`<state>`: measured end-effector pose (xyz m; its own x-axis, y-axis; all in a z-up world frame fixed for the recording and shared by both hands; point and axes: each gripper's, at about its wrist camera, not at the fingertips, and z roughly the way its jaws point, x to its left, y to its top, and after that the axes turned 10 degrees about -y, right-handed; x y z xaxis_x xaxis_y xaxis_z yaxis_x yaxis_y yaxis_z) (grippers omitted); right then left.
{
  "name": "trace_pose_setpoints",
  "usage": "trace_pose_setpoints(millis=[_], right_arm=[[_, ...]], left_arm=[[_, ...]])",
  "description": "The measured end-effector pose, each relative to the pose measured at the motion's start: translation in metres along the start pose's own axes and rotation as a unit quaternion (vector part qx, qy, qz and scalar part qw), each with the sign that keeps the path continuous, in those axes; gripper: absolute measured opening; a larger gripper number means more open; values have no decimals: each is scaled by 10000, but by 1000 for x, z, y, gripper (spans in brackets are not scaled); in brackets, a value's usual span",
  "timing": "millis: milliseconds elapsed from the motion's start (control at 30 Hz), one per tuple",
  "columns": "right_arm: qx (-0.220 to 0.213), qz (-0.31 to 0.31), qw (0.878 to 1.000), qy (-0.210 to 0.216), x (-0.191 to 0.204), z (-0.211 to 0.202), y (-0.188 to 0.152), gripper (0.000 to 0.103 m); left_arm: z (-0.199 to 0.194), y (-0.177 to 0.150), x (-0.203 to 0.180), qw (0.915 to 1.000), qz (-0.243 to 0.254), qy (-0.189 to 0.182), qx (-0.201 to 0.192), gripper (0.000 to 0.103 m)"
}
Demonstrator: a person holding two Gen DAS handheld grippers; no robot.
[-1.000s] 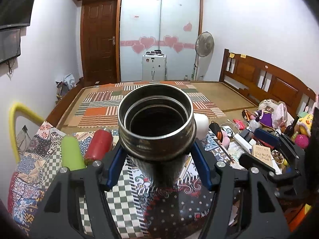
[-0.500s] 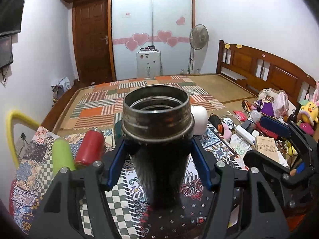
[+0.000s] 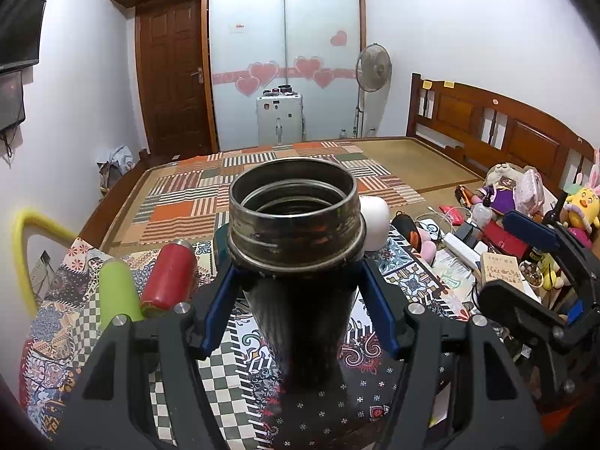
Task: Flip cup upright
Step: 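Lower the upright black thermos onto the bed and open the left tool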
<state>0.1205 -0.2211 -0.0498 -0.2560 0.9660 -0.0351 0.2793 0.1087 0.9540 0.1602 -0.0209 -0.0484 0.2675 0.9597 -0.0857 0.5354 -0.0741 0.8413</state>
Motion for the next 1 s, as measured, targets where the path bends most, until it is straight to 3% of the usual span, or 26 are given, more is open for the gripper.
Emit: trace_pose_setpoints(millis=[367, 667, 1000], right_arm=[[-84, -72, 9999, -35, 6, -9, 1, 97], [-375, 18, 9993, -67, 15, -41, 14, 97], [-791, 178, 9965, -193, 32, -92, 28, 101]], left_arm=[[-11, -10, 5, 10000, -78, 9, 6, 71], [-82, -16, -1, 9977, -43, 201, -649, 72], [-159, -29, -17, 9875, 0, 419, -1520, 73]])
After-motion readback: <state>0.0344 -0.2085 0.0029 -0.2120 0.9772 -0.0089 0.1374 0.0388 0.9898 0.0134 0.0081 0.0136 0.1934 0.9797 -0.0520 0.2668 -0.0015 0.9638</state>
